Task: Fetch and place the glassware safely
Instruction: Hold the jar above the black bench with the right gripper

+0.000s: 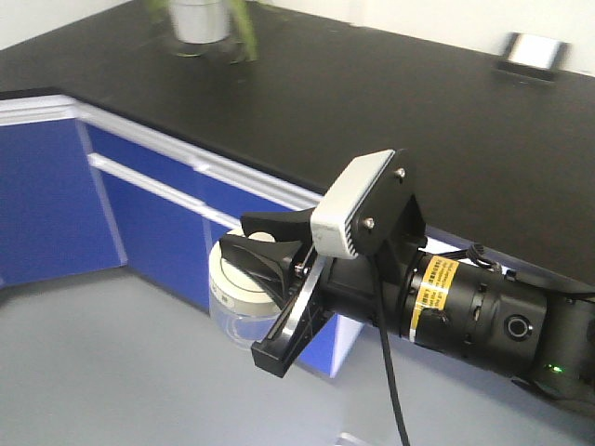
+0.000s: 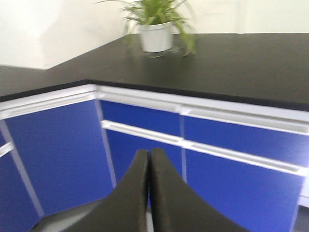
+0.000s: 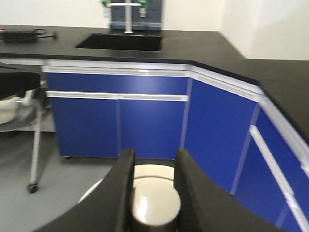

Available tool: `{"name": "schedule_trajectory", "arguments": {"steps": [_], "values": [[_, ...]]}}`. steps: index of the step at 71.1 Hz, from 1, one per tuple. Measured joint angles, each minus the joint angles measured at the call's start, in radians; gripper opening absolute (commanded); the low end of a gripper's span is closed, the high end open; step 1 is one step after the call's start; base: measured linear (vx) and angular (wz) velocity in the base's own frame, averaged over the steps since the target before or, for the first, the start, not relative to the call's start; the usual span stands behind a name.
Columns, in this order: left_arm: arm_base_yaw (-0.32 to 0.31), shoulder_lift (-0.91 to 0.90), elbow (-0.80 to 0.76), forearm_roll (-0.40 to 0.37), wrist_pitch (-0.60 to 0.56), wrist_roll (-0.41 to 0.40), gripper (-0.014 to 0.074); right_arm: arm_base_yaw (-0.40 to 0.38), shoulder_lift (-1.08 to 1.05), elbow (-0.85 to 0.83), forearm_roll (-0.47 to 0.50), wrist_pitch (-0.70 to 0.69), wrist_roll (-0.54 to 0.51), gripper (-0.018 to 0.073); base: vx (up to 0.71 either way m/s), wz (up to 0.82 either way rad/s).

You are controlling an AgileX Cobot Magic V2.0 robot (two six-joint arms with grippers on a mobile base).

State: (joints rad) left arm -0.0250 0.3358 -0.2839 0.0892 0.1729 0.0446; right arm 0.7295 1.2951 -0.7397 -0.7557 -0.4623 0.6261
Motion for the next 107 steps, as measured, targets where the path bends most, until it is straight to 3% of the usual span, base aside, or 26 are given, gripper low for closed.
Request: {"name": "schedule_trajectory", "arguments": {"steps": [45,107], "values": [[0.0,0.0,0.0,0.0,0.0,0.0,-0.0007,0.0,0.0,0.0,0.0,0.004,0.0,-0.0003,0.16,-0.65],[0.0,0.0,0.0,0.0,0.0,0.0,-0.0007,0.0,0.0,0.0,0.0,0.004,0.0,-0.0003,0.1,-0.15]]}}
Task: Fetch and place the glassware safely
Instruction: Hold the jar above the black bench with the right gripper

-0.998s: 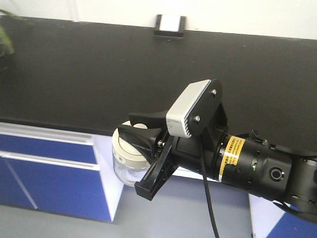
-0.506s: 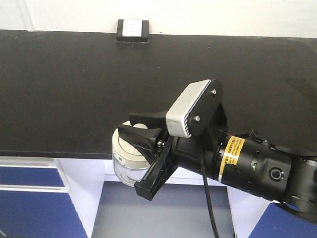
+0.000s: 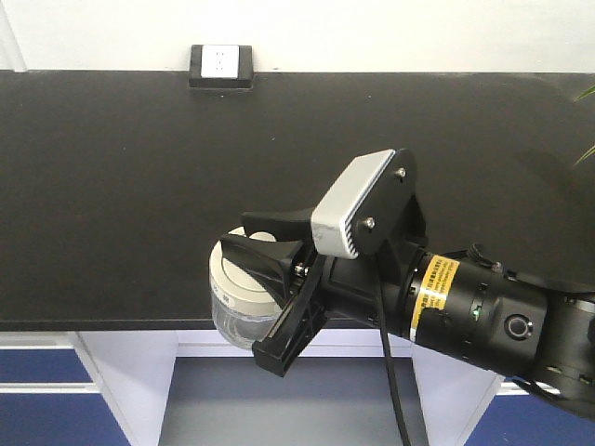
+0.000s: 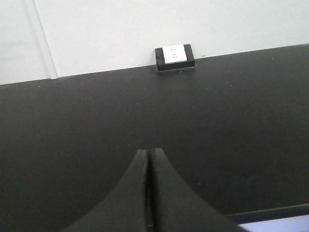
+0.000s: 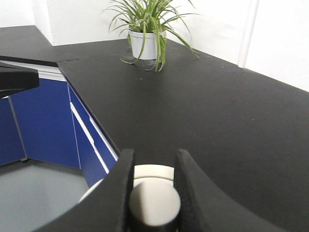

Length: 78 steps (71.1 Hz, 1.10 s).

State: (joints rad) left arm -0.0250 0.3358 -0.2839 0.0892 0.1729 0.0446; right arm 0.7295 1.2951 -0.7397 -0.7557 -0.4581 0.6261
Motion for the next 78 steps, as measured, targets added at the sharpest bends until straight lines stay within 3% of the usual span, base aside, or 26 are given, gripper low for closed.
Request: {"name": "schedule_trajectory", "arguments": {"steps": [78], "values": [[0.0,0.0,0.0,0.0,0.0,0.0,-0.0007,0.0,0.0,0.0,0.0,0.0,0.0,-0.0003,0.1,0.01]]}}
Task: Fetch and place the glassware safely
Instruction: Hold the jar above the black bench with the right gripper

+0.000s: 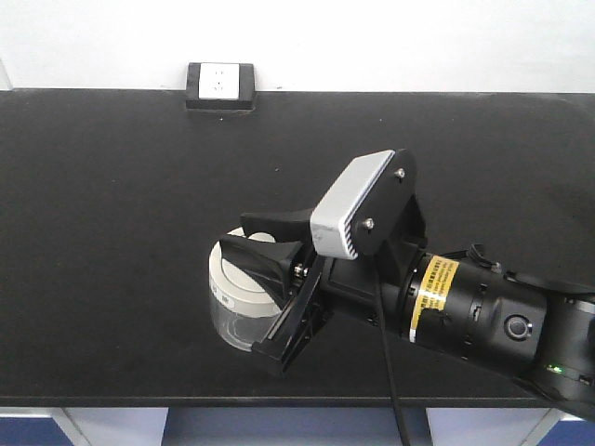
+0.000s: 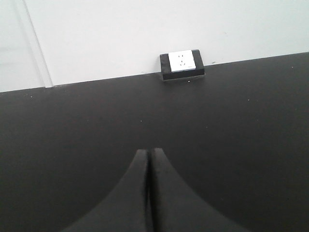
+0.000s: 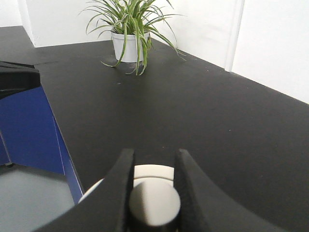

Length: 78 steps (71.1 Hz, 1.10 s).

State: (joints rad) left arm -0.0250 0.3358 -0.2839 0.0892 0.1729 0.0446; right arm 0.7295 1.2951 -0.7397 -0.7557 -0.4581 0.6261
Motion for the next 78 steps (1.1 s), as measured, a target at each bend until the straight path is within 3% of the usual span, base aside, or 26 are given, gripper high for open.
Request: {"name": "schedule_trajectory", "arguments": {"steps": [78], "values": [[0.0,0.0,0.0,0.0,0.0,0.0,-0.0007,0.0,0.0,0.0,0.0,0.0,0.0,-0.0003,0.04,0.01]]}}
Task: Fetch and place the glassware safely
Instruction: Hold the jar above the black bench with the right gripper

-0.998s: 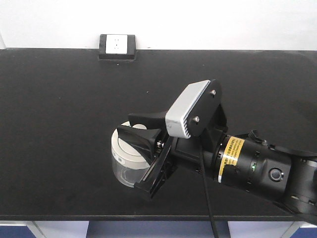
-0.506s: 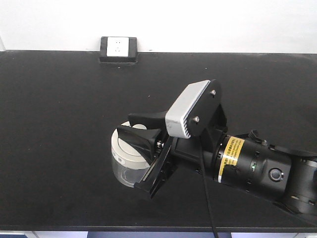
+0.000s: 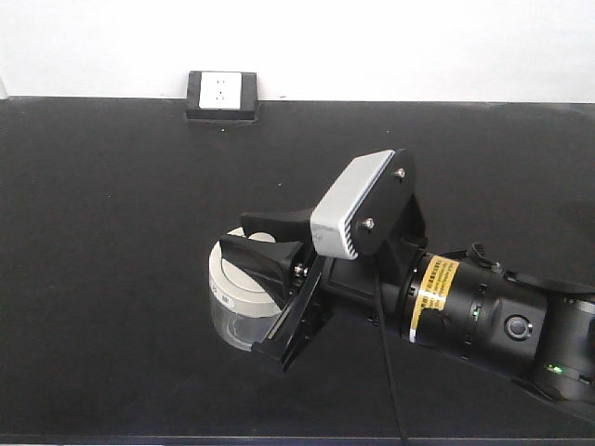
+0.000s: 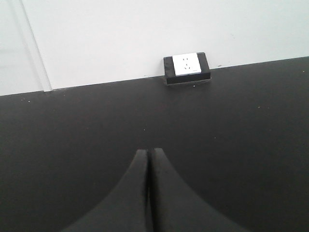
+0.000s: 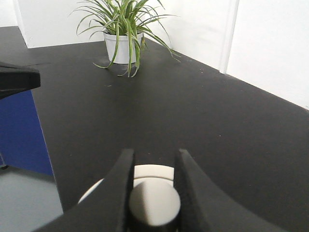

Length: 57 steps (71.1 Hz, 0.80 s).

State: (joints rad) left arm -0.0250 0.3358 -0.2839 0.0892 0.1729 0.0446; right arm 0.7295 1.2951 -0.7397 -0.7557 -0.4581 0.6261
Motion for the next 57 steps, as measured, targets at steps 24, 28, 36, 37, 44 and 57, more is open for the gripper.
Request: {"name": "schedule_trajectory", "arguments": {"steps": [24,28,36,37,44,57], "values": [[0.0,0.0,0.0,0.0,0.0,0.0,-0.0007,0.0,0.0,0.0,0.0,0.0,0.0,-0.0003,0.02,-0.01],[0.0,0.0,0.0,0.0,0.0,0.0,-0.0007,0.0,0.0,0.0,0.0,0.0,0.0,-0.0003,0.01,0.0],[0.0,0.0,0.0,0.0,0.0,0.0,-0.0007,0.0,0.0,0.0,0.0,0.0,0.0,-0.0003,0.01,0.0],[0.0,0.0,0.0,0.0,0.0,0.0,-0.0007,0.0,0.0,0.0,0.0,0.0,0.0,-0.0003,0.01,0.0],[0.0,0.0,0.0,0.0,0.0,0.0,-0.0007,0.0,0.0,0.0,0.0,0.0,0.0,-0.0003,0.01,0.0],[0.0,0.0,0.0,0.0,0.0,0.0,-0.0007,0.0,0.0,0.0,0.0,0.0,0.0,-0.0003,0.01,0.0]]}}
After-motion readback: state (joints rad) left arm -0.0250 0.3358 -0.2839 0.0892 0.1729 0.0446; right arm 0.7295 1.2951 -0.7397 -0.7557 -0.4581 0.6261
